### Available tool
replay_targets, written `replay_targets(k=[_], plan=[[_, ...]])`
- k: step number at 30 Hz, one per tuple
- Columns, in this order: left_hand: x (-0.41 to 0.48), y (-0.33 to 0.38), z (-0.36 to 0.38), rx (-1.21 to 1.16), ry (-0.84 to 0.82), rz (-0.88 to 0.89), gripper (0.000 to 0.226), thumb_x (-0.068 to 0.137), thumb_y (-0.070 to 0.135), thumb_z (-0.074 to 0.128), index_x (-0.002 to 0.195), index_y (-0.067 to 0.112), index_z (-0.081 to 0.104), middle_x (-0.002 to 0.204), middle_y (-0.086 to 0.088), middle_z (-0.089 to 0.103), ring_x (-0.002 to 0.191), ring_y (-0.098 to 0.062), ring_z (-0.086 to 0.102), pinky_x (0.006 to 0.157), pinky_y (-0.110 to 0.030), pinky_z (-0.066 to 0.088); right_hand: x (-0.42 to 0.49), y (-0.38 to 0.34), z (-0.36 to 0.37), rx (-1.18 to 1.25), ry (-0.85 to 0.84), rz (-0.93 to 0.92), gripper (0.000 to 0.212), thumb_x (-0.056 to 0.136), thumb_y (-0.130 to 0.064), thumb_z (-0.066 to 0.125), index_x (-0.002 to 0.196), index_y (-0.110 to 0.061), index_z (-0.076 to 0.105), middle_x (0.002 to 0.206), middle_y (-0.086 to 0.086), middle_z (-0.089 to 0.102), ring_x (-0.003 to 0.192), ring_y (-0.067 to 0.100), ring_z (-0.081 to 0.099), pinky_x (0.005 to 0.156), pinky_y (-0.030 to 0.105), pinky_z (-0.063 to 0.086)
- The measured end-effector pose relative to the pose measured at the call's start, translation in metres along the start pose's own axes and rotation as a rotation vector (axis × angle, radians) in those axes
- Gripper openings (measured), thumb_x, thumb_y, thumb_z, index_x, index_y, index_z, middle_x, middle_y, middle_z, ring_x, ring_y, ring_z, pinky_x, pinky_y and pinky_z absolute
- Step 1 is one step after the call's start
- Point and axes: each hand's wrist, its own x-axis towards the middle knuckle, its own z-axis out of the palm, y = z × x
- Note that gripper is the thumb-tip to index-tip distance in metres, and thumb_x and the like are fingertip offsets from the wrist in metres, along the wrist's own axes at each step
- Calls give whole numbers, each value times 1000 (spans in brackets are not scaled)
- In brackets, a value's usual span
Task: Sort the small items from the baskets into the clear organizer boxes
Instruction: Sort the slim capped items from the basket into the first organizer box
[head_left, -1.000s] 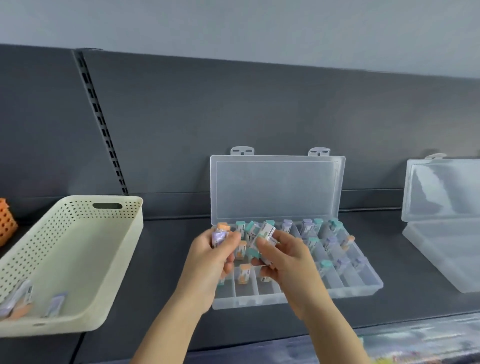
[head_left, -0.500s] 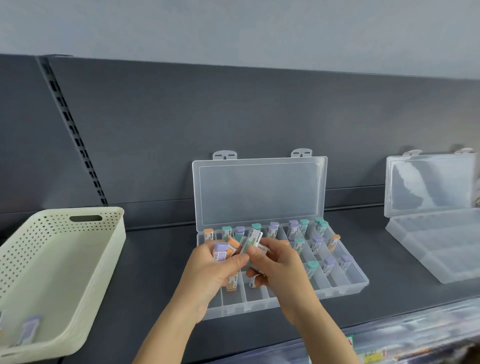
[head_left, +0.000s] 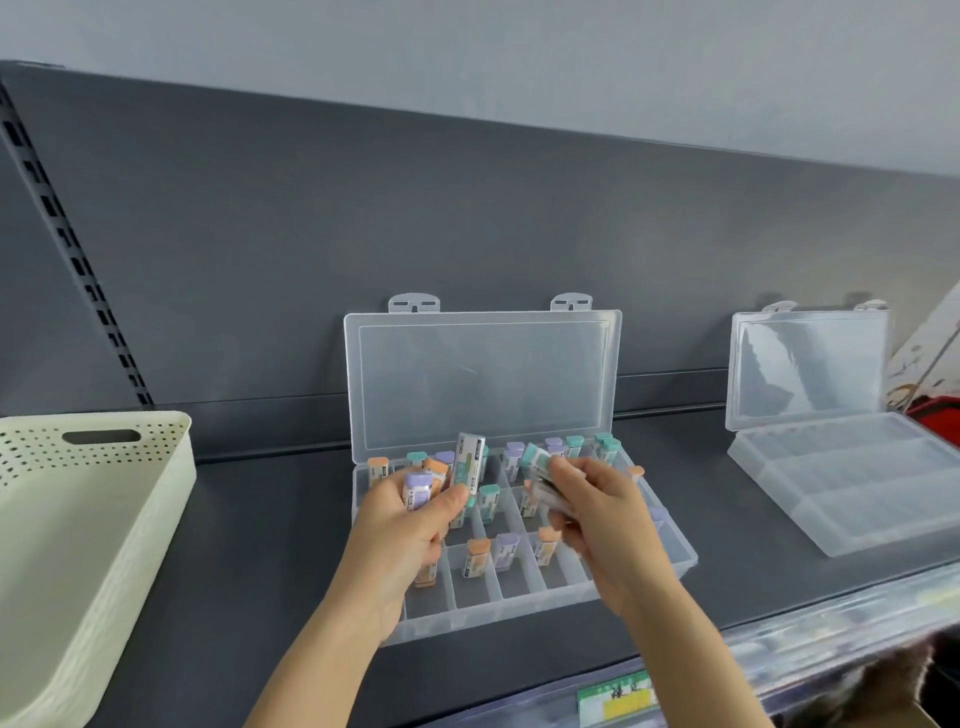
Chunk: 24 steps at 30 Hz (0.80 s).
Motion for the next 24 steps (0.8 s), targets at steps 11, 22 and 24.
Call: replay_targets(k=[11,22,24], plan=[[15,6,47,42,86,49,13,84,22,69,94,16,65,66,1,56,55,-10,46,45,-20,36,75,-25,-72,-620,-7,-214,7,93,-15,57,97,-14,62,78,2,68,52,11,52,46,16,42],[21,0,75,19,146,28,15,86,20,68,97,11,65,56,2,47,43,-7,35,37,-16,30,137,-21,-93,-1247,-291,-492,13,92,-22,58,104,-16,61,92,0,68,75,19,64,71,33,57],[21,-1,76,14,167,20,15,86,20,68,97,11,65,55,2,48,43,-6,36,37,-16,30,141,-18,-90,-1366,-307,-529,10,92,-25,58,95,-16,54,83,2,64,69,21,59,60,29,52]])
